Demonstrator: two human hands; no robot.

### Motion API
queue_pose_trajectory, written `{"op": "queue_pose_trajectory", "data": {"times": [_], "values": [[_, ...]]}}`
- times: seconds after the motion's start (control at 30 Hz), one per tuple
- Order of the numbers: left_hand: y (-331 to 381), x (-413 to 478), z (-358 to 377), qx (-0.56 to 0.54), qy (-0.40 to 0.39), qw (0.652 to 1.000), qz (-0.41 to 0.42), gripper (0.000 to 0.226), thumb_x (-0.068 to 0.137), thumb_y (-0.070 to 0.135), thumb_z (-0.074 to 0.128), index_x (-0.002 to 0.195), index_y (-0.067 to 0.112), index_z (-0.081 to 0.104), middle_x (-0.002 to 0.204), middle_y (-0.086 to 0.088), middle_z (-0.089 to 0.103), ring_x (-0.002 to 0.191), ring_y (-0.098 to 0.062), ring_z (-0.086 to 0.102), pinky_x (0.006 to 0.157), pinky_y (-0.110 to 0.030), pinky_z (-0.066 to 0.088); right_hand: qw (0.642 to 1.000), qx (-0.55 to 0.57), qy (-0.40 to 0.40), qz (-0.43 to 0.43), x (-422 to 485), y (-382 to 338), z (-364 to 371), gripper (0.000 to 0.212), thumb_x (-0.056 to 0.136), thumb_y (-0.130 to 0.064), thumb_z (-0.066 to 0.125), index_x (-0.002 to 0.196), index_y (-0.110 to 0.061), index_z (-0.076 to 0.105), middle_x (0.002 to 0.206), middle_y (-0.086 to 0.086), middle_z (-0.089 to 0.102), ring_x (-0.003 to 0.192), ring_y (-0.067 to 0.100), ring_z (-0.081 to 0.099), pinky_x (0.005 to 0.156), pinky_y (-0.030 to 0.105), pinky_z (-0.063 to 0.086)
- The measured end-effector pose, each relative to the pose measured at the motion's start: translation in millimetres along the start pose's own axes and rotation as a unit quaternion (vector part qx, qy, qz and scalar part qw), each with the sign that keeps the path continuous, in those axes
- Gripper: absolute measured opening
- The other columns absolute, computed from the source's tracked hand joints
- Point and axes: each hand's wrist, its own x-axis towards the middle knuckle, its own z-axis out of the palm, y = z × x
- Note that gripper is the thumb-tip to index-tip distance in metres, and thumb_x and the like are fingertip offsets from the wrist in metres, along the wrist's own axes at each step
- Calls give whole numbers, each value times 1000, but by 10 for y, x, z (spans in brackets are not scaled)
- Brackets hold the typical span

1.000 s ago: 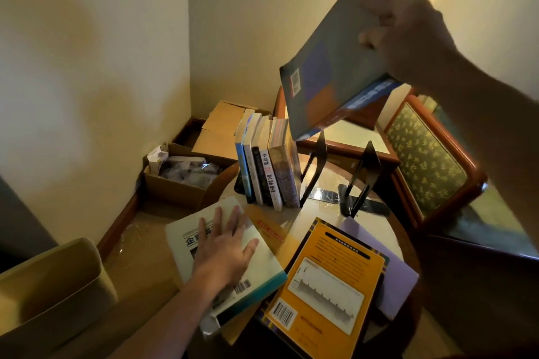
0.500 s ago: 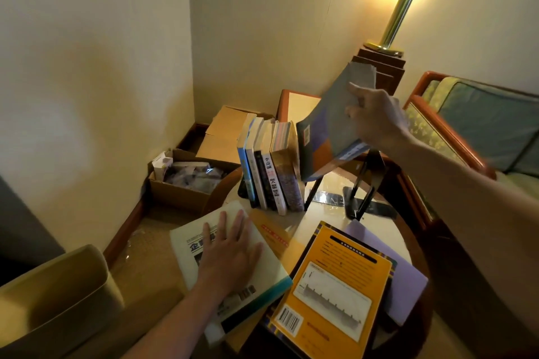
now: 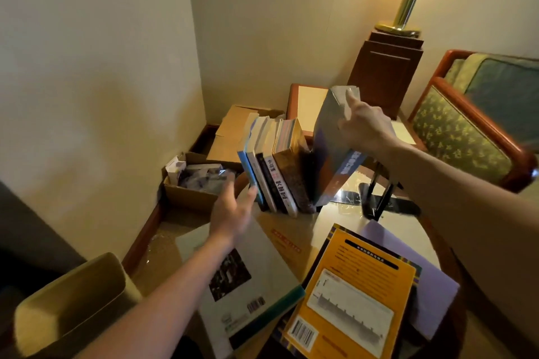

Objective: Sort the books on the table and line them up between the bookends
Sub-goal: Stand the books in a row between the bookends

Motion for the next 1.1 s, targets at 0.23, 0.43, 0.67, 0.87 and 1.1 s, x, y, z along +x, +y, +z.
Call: {"op": "queue_pose_trajectory", "data": {"times": [0.23, 0.43, 0.67, 0.87, 1.1], "values": [[456, 836, 75, -49, -6, 999, 15, 106, 65, 100, 29, 154, 41, 26, 146, -2, 52, 128, -26, 55, 106, -54, 46, 998, 63, 1, 2, 173, 251, 80, 27, 97, -17, 55, 124, -20, 55, 121, 11, 64, 95, 26, 63, 82, 43, 58], [543, 854, 205, -4, 1, 999, 45, 78, 86, 81, 25, 154, 44, 18, 154, -3, 41, 134, -26, 49, 105, -56, 47, 988, 147, -46, 22, 238, 371, 124, 51, 100, -17, 52, 149, -15, 38, 147, 15, 50, 120, 30, 55, 98, 39, 51], [701, 824, 355, 182, 25, 978, 99, 63, 106, 52, 22, 161, 28, 5, 169, -1, -6, 154, -26, -15, 123, -54, -9, 976, 177, -118, 38, 241, 301, 172, 61, 105, -23, 47, 158, -23, 15, 155, 17, 39, 122, 32, 51, 102, 41, 45], [752, 922, 373, 254, -12, 953, 161, 56, 109, 45, 19, 161, 28, 10, 169, 6, 4, 154, -18, -14, 123, -50, -14, 977, 172, -100, 76, 301, 165, 517, 61, 94, -56, 35, 150, -37, 20, 149, 15, 43, 139, 47, 36, 111, 75, 18], [861, 773, 439, 287, -23, 928, 237, 60, 106, 46, 34, 160, 22, 21, 167, -5, 16, 155, -19, 4, 125, -49, -7, 974, 120, -119, 150, 457, 315, 608, 70, 102, -35, 38, 160, -26, 0, 156, 18, 35, 144, 46, 26, 114, 74, 6]]}}
